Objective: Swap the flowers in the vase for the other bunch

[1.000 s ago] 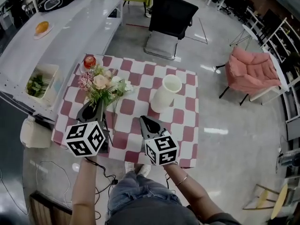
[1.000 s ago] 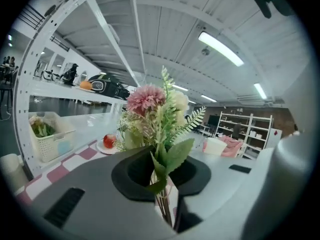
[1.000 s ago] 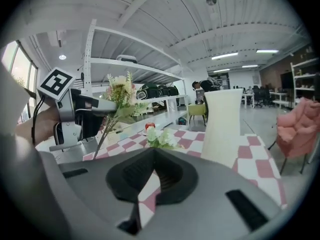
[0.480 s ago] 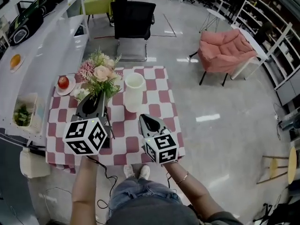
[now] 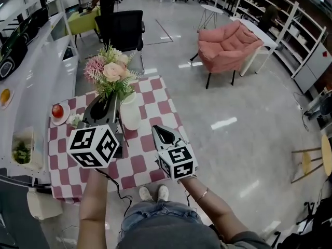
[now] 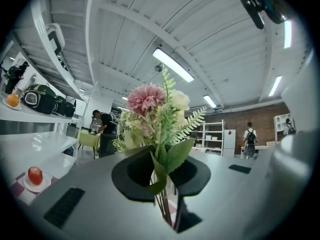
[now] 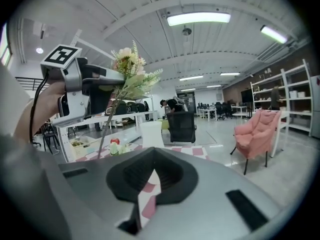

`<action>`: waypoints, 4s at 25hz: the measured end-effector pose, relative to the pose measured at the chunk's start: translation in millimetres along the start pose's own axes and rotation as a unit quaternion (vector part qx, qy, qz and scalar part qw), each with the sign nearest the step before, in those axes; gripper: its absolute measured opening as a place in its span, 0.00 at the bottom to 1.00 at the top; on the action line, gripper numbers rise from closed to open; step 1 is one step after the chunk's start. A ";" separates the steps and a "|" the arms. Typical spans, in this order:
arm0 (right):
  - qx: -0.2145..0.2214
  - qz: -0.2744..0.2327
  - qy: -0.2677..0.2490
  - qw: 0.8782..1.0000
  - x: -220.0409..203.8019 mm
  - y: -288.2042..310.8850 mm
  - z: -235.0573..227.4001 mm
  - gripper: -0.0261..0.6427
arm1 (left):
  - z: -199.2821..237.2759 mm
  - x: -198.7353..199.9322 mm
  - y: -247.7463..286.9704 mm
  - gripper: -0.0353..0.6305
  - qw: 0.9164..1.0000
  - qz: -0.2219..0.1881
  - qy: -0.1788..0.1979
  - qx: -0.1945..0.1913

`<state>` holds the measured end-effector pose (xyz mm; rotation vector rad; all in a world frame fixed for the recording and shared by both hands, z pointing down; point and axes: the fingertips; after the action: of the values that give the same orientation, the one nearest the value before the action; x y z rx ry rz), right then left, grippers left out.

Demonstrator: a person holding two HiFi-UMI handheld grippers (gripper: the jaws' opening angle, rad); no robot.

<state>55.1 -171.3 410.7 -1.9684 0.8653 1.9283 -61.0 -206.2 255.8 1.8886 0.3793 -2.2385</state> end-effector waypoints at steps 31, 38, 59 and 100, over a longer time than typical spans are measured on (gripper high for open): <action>0.042 0.014 -0.032 0.999 72.6 78.7 -8.1 0.05 | -0.1 88.0 122.3 0.15 0.993 -0.082 0.085 -0.018; 0.045 0.030 -0.032 0.998 63.0 99.2 -13.9 0.05 | 23.1 62.9 138.1 0.15 0.994 -0.076 0.076 -0.006; 0.046 0.072 -0.023 0.996 27.3 107.7 -19.4 0.05 | 32.1 0.2 122.3 0.17 0.996 -0.035 0.080 0.009; 0.041 0.096 -0.022 0.994 0.5 89.8 1.5 0.05 | 37.2 -89.0 73.2 0.37 0.994 0.096 0.061 0.008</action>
<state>2.8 -241.6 430.0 -1.8474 1.1409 1.9943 -58.3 -289.2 343.9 1.9835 0.1876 -2.0170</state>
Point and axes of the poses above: the fingertips, and each gripper's own axes: y forward along the fingers, z to its left, x out of its top, and after that the axes turned 2 degrees about -z, right-handed
